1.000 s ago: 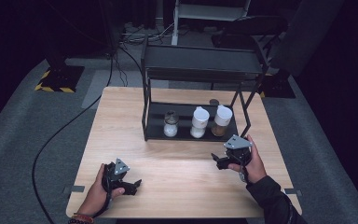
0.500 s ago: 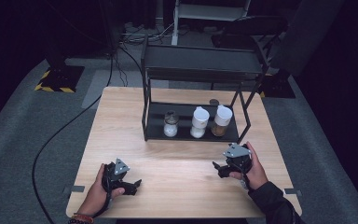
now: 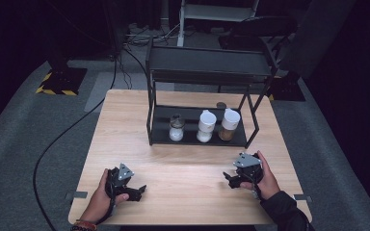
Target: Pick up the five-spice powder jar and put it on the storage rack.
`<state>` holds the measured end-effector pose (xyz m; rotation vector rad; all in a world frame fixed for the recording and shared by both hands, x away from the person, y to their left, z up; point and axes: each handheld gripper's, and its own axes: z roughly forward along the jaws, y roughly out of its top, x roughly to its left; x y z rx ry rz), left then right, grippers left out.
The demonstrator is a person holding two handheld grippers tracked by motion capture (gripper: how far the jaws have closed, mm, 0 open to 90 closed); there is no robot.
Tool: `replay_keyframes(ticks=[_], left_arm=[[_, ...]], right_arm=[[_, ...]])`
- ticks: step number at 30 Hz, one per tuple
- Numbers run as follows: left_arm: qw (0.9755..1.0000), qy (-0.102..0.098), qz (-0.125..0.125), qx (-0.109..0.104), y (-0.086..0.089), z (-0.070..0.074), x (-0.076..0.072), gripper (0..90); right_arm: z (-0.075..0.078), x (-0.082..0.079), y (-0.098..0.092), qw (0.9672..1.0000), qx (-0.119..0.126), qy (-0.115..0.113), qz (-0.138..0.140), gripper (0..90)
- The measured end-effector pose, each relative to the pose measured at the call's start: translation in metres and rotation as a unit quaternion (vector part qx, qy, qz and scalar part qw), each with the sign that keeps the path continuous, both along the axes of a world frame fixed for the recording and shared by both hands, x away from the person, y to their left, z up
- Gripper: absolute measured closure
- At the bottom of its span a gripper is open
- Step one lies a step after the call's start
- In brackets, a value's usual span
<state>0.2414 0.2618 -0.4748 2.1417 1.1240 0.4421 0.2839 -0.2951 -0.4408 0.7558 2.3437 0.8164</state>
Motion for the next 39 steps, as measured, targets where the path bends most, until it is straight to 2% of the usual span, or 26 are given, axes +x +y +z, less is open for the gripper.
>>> replay_keyframes(ticks=[12,24,31,39], left_arm=[[1.0000,0.000,0.000,0.000,0.000,0.000,0.000,0.5],[1.0000,0.000,0.000,0.000,0.000,0.000,0.000,0.5],[1.0000,0.000,0.000,0.000,0.000,0.000,0.000,0.5],[1.0000,0.000,0.000,0.000,0.000,0.000,0.000,0.4]], right_arm=[[-0.007,-0.004,-0.013,0.9998,-0.009,0.016,-0.010,3.2],[-0.012,-0.006,-0.024,0.9994,-0.006,0.026,-0.024,3.2],[-0.015,-0.007,-0.031,0.9989,-0.001,0.033,-0.032,3.2],[-0.018,-0.007,-0.041,0.9979,0.021,0.044,-0.044,1.1]])
